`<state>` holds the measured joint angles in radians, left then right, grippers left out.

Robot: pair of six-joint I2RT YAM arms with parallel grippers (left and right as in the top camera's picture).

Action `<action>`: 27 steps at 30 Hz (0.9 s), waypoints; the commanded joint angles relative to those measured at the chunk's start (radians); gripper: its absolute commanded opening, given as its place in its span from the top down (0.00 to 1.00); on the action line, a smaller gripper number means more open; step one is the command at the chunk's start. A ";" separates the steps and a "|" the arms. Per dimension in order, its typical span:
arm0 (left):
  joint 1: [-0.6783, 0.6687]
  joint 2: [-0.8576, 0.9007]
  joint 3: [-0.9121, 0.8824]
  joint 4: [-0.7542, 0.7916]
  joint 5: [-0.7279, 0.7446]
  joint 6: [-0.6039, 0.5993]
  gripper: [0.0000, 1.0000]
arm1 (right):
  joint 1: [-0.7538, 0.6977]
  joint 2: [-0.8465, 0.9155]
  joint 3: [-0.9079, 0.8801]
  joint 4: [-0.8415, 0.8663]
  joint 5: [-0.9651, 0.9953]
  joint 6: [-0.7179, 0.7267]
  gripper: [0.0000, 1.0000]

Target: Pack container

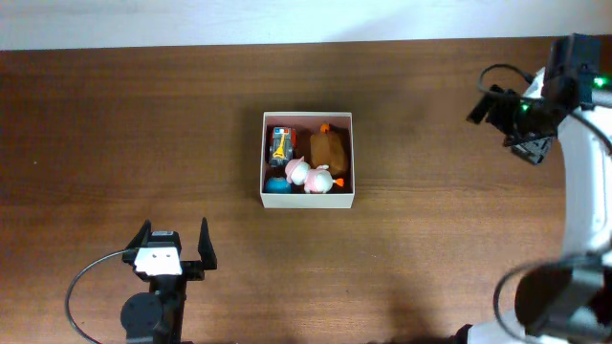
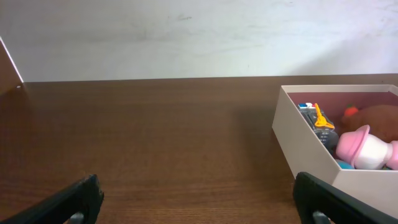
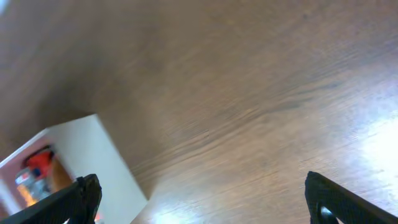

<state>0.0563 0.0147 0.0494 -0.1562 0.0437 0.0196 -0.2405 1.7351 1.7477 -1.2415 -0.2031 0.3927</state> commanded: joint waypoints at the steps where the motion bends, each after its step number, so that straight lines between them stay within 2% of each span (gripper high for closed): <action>1: -0.004 -0.010 -0.006 0.002 -0.014 0.011 0.00 | 0.094 -0.212 0.008 0.000 0.006 0.005 0.01; 5: -0.004 -0.010 -0.006 0.002 -0.014 0.011 0.00 | 0.192 -0.365 0.008 -0.005 0.063 -0.049 0.01; 12: -0.004 -0.010 -0.006 0.002 -0.014 0.011 0.00 | 0.337 -0.684 -0.045 0.017 0.140 -0.048 0.01; 19: -0.004 -0.010 -0.006 0.002 -0.014 0.011 0.00 | 0.337 -1.095 -0.529 0.236 0.401 -0.048 0.01; 23: -0.004 -0.010 -0.006 0.002 -0.014 0.011 0.01 | 0.337 -1.300 -0.845 0.457 0.489 -0.048 0.01; 27: -0.004 -0.010 -0.006 0.002 -0.014 0.011 0.01 | 0.338 -1.453 -1.127 0.735 0.483 -0.049 0.01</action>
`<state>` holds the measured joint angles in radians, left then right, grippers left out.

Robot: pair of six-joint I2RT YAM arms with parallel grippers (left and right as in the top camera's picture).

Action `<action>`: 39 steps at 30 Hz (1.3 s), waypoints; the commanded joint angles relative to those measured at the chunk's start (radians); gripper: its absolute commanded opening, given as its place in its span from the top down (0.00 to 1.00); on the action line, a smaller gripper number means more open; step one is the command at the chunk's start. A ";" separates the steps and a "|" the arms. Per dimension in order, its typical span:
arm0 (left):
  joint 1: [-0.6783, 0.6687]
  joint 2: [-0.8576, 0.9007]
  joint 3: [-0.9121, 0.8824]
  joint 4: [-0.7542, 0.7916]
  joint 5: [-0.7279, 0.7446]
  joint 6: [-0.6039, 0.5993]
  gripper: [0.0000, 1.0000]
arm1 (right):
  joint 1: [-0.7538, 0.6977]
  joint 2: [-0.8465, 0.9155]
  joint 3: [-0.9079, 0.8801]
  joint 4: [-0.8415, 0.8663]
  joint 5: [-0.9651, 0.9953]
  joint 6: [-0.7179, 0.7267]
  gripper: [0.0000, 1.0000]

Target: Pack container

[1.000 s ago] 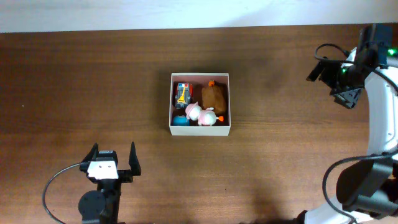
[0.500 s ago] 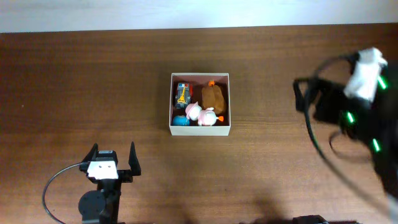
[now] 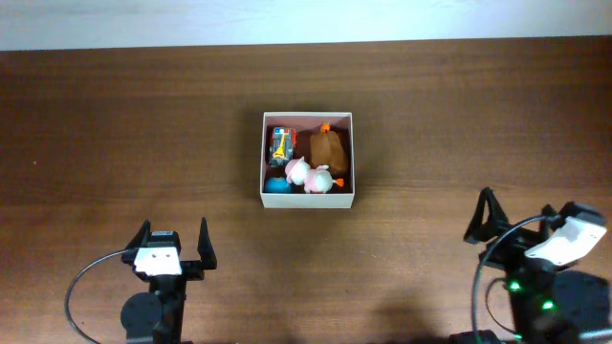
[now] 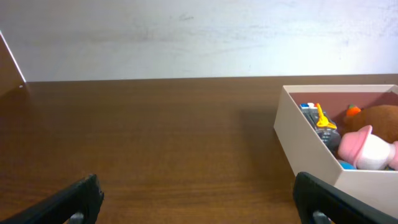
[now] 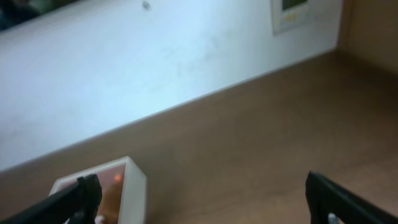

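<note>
A white box (image 3: pixel 308 200) stands in the middle of the table. It holds a brown plush toy (image 3: pixel 328 148), a pink and white toy (image 3: pixel 308 175), a blue ball (image 3: pixel 276 185) and a small colourful toy (image 3: pixel 280 143). My left gripper (image 3: pixel 173 243) sits open at the front left, well short of the box, nothing between its fingers. In the left wrist view the box (image 4: pixel 308 140) lies ahead to the right of the left gripper (image 4: pixel 199 202). My right gripper (image 3: pixel 516 222) is open and empty at the front right. Its wrist view shows the box (image 5: pixel 132 185) at lower left.
The brown wooden table (image 3: pixel 115 124) runs back to a white wall (image 4: pixel 186 37). A pale wall plate (image 5: pixel 291 14) shows at the top of the right wrist view.
My right gripper was at the far right back of the table and is now low at the front right, facing the wall, still open. The left gripper and box contents are unchanged.
</note>
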<state>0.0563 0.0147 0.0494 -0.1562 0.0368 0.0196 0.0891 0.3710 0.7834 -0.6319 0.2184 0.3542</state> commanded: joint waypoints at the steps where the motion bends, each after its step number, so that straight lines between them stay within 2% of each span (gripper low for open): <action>1: -0.004 -0.010 -0.006 0.002 -0.008 0.011 0.01 | 0.008 -0.117 -0.230 0.208 0.051 -0.010 0.01; 3: -0.004 -0.010 -0.006 0.002 -0.008 0.011 0.00 | 0.008 -0.155 -0.347 0.372 0.028 -0.014 0.01; 7: -0.004 -0.010 -0.006 0.002 -0.008 0.011 0.01 | 0.008 -0.190 -0.528 0.664 -0.086 -0.110 0.01; 11: -0.004 -0.010 -0.006 0.002 -0.008 0.011 0.01 | 0.008 -0.217 -0.624 0.772 -0.129 -0.141 0.01; 20: -0.004 -0.010 -0.006 0.002 -0.008 0.011 0.00 | 0.009 -0.369 -0.733 0.767 -0.129 -0.141 0.02; 23: -0.004 -0.010 -0.006 0.002 -0.008 0.011 0.01 | 0.009 -0.368 -0.736 0.727 -0.129 -0.141 0.01; 31: -0.004 -0.010 -0.006 0.002 -0.008 0.011 0.00 | 0.009 -0.368 -0.737 0.478 -0.133 -0.141 0.01; 39: -0.004 -0.010 -0.006 0.002 -0.008 0.011 0.00 | 0.009 -0.368 -0.737 0.464 -0.137 -0.224 0.01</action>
